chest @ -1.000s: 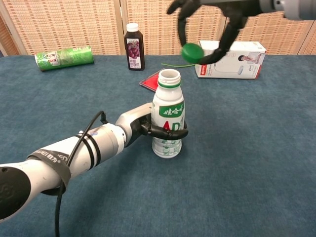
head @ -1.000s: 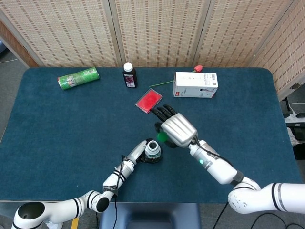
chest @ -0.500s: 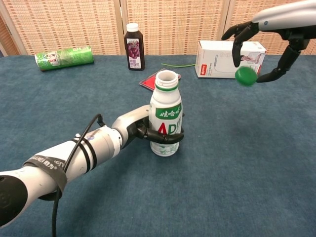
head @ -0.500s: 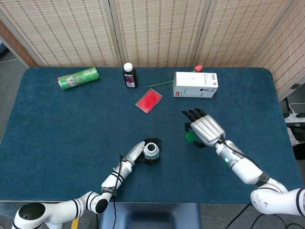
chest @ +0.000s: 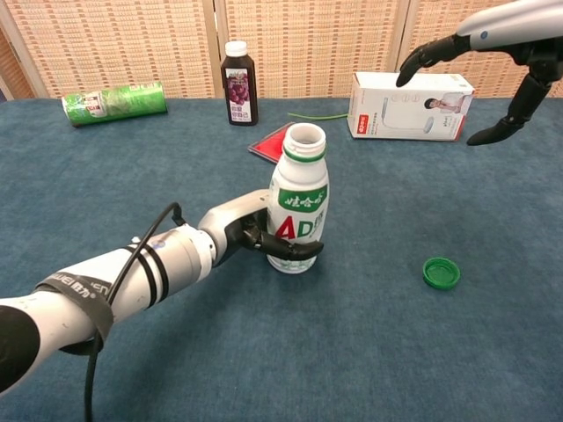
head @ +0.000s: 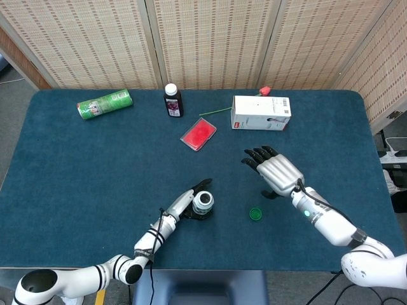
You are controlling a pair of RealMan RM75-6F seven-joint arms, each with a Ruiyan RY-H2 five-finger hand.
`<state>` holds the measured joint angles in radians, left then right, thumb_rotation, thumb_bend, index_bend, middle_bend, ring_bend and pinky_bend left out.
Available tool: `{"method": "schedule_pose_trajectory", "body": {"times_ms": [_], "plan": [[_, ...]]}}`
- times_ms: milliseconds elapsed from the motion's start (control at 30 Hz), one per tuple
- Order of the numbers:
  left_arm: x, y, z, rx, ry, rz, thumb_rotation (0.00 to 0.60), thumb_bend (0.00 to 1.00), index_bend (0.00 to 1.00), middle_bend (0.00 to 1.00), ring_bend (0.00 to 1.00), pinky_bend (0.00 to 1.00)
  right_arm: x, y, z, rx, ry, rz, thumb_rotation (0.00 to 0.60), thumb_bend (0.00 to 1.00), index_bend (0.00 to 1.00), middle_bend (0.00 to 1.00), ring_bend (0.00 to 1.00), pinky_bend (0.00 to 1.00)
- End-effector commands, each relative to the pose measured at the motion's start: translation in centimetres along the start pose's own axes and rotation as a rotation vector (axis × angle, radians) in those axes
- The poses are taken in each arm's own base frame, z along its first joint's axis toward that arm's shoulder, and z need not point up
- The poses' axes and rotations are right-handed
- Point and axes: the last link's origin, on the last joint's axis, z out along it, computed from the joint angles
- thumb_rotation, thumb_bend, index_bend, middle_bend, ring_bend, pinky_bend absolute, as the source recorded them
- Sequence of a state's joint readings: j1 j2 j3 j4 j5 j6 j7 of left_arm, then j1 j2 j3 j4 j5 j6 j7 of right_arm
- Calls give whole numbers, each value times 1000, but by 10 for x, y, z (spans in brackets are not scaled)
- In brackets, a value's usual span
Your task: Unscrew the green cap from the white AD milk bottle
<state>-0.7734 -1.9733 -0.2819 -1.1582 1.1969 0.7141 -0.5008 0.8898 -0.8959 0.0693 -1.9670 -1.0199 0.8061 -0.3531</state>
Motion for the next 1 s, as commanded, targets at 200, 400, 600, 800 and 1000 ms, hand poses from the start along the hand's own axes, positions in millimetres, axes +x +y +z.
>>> {"method": "schedule_pose_trajectory", "body": {"times_ms": [200, 400, 600, 800, 1000], "plan": [[10, 5, -8, 12, -29, -26, 600, 333, 0, 0, 0, 0, 2, 0, -2, 1, 11, 12, 600, 165, 57, 0, 0, 0], [11, 15, -15, 4, -74, -94, 600, 296, 0, 0, 0, 0, 2, 0, -2, 7, 12, 19, 600, 165, 19, 0, 0, 0], [14, 20, -19, -29, -67, -124, 600, 283, 0, 0, 0, 0, 4, 2, -5, 0, 17, 19, 600, 165, 0, 0, 0, 0], [27, 25, -24, -74, -28, -112, 600, 284, 0, 0, 0, 0, 7, 2, -7, 1, 28, 22, 600, 165, 0, 0, 0, 0], [35, 25, -28, -84, -11, -104, 600, 284, 0, 0, 0, 0, 8, -2, -8, 10, 29, 20, 600, 165, 0, 0, 0, 0]]}}
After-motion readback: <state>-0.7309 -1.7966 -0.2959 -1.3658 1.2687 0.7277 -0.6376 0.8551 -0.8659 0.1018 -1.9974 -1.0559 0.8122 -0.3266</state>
